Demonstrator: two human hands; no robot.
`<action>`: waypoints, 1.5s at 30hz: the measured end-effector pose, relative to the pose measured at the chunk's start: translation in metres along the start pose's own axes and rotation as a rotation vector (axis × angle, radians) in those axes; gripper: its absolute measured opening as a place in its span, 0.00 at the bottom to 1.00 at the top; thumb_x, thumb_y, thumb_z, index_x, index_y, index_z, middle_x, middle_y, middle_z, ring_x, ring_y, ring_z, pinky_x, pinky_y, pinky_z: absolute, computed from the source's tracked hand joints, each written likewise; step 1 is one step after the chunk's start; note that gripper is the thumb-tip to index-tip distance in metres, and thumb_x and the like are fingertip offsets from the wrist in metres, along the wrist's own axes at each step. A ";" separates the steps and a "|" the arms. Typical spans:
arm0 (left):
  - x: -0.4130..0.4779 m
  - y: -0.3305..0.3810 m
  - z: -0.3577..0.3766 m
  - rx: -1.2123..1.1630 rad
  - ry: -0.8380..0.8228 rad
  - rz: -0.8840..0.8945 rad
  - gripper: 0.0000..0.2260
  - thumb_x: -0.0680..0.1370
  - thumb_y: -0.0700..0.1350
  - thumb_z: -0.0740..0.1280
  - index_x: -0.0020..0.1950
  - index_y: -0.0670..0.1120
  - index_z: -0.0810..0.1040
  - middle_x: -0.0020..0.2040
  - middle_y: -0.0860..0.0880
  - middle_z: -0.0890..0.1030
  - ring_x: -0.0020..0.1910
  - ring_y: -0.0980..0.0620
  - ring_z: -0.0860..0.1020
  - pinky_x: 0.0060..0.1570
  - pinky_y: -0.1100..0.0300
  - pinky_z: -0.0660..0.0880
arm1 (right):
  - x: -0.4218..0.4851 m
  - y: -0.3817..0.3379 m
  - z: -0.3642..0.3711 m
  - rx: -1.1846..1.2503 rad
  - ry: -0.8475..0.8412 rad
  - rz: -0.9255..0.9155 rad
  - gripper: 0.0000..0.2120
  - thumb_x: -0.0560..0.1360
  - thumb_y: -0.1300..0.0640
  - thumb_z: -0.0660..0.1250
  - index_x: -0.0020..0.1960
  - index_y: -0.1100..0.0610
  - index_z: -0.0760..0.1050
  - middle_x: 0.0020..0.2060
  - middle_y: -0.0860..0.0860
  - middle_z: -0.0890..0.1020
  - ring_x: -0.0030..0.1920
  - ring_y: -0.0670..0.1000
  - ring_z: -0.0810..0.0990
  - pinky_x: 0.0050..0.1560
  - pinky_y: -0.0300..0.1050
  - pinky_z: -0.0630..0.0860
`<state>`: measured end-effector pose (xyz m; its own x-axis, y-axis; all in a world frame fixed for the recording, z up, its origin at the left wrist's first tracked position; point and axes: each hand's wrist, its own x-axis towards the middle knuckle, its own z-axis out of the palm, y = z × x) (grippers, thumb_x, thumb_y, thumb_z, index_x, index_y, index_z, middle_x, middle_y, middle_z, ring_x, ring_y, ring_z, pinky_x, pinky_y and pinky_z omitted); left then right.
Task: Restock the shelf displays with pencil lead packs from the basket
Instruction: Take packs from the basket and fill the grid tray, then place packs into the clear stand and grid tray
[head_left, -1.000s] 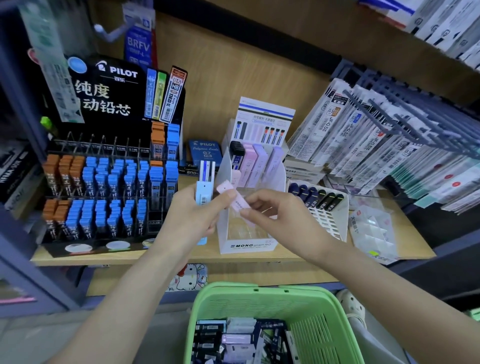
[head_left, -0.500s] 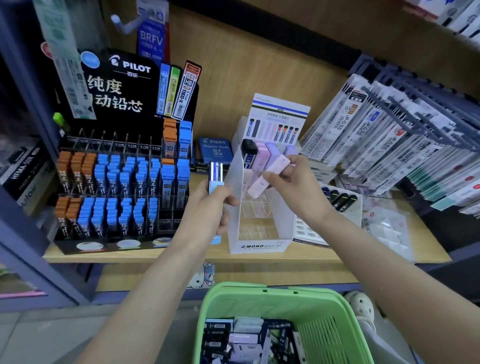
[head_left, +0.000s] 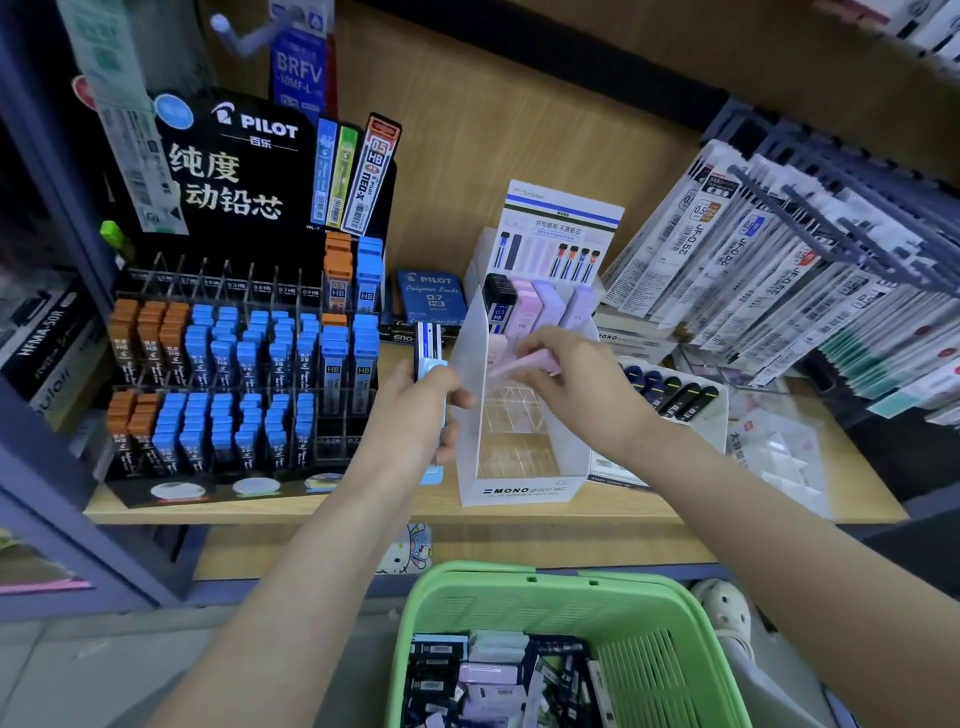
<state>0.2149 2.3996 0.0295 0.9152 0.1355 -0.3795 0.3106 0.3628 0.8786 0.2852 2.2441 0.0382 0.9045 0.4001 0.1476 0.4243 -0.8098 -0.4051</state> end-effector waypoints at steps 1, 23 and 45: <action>0.000 0.000 0.000 -0.026 0.002 -0.014 0.04 0.79 0.39 0.58 0.46 0.46 0.69 0.36 0.48 0.76 0.23 0.54 0.64 0.19 0.66 0.58 | 0.002 -0.002 0.002 0.039 -0.008 0.011 0.07 0.77 0.61 0.65 0.55 0.56 0.72 0.40 0.49 0.78 0.39 0.47 0.76 0.43 0.40 0.74; 0.001 -0.002 0.003 0.012 0.013 0.001 0.05 0.81 0.39 0.56 0.48 0.46 0.68 0.38 0.47 0.75 0.27 0.52 0.68 0.23 0.63 0.66 | 0.011 -0.005 0.007 0.140 0.052 -0.045 0.07 0.75 0.64 0.67 0.52 0.57 0.76 0.41 0.45 0.78 0.44 0.45 0.78 0.48 0.34 0.76; 0.001 -0.021 0.010 0.179 -0.208 -0.070 0.14 0.78 0.40 0.65 0.63 0.40 0.72 0.39 0.45 0.75 0.29 0.53 0.72 0.23 0.65 0.68 | -0.057 -0.005 -0.011 0.864 -0.083 0.341 0.05 0.74 0.67 0.66 0.49 0.61 0.74 0.39 0.54 0.77 0.33 0.44 0.81 0.40 0.35 0.79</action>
<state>0.2119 2.3826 0.0138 0.9171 -0.0830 -0.3898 0.3985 0.1932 0.8966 0.2319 2.2208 0.0413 0.9544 0.2558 -0.1538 -0.0723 -0.3018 -0.9506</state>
